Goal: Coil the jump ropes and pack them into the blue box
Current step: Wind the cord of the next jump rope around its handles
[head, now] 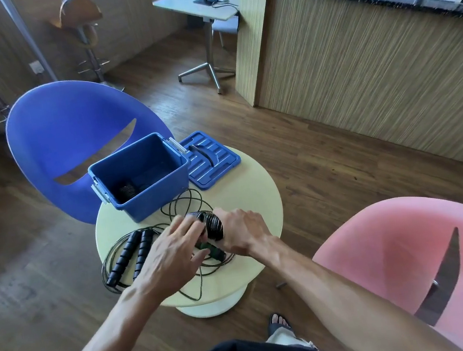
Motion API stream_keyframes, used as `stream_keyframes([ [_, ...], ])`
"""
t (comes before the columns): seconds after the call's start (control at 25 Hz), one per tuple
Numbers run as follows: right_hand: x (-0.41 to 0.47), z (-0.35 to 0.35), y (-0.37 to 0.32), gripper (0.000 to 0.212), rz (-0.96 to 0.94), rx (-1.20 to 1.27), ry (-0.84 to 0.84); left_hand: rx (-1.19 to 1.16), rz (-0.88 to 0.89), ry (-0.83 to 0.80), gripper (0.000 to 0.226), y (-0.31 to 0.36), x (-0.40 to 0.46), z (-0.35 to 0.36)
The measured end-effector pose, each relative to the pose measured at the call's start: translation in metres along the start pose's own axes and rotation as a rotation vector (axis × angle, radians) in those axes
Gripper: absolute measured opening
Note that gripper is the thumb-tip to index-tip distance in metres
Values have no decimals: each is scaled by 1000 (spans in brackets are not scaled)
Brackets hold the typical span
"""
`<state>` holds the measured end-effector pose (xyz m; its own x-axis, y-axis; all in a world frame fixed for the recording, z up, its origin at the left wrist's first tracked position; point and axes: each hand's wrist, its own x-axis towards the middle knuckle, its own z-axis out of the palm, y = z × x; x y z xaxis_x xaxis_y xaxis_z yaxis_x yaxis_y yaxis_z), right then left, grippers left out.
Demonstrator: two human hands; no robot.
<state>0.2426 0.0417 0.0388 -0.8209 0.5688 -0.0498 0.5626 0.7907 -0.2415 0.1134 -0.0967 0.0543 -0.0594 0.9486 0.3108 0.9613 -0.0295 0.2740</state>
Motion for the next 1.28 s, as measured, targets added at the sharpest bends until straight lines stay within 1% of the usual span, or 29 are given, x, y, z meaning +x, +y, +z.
stream_keyframes([
  [0.04,-1,-1,0,40,-40,-26,40,28,-5,-28,44,-5,2,-3],
  [0.08,-1,-1,-1,40,-73,-56,75,41,-37,-69,60,-12,6,-6],
  [0.12,-1,-1,-1,39,-94,-87,106,41,-87,-121,71,-19,12,-8],
  [0.24,0,2,-5,36,-125,-173,175,24,-224,-287,82,-35,31,-11],
  [0.36,1,1,-6,43,-143,-245,166,-75,-226,-539,108,-38,48,-7],
  [0.4,2,0,-6,46,-150,-255,158,-106,-209,-602,110,-37,52,-4],
  [0.48,4,-5,-3,48,-157,-238,150,-125,-179,-627,92,-35,60,3],
  [0.56,7,-7,2,42,-141,-208,119,-83,-145,-568,70,-35,65,10],
  [0.6,10,-7,5,39,-132,-192,104,-54,-115,-508,60,-35,65,15],
  [0.68,19,-8,13,35,-121,-156,80,-20,-66,-335,42,-36,66,26],
  [0.72,26,-9,17,32,-122,-143,70,-1,-65,-253,37,-37,68,31],
  [0.92,68,-23,35,30,-113,93,-80,182,-101,70,36,-47,85,55],
  [0.96,75,-26,40,29,-117,103,-88,197,-105,93,37,-48,91,57],
  [1.0,80,-27,46,31,-125,94,-86,194,-111,51,43,-48,98,57],
  [1.04,84,-28,53,34,-137,69,-79,168,-124,-53,54,-49,106,55],
  [1.08,87,-27,60,37,-165,28,-76,113,-158,-209,73,-50,114,50],
  [1.12,91,-26,67,38,-206,-22,-70,58,-221,-381,96,-53,125,45],
  [1.16,94,-25,72,37,-251,-67,-56,25,-278,-539,115,-57,136,41],
  [1.2,97,-24,74,35,-290,-96,-38,21,-320,-649,121,-61,147,38],
  [1.24,102,-23,76,35,-317,-115,-22,14,-346,-710,112,-64,156,37],
  [1.28,107,-22,78,35,-332,-124,-20,-8,-366,-731,93,-65,162,39],
])
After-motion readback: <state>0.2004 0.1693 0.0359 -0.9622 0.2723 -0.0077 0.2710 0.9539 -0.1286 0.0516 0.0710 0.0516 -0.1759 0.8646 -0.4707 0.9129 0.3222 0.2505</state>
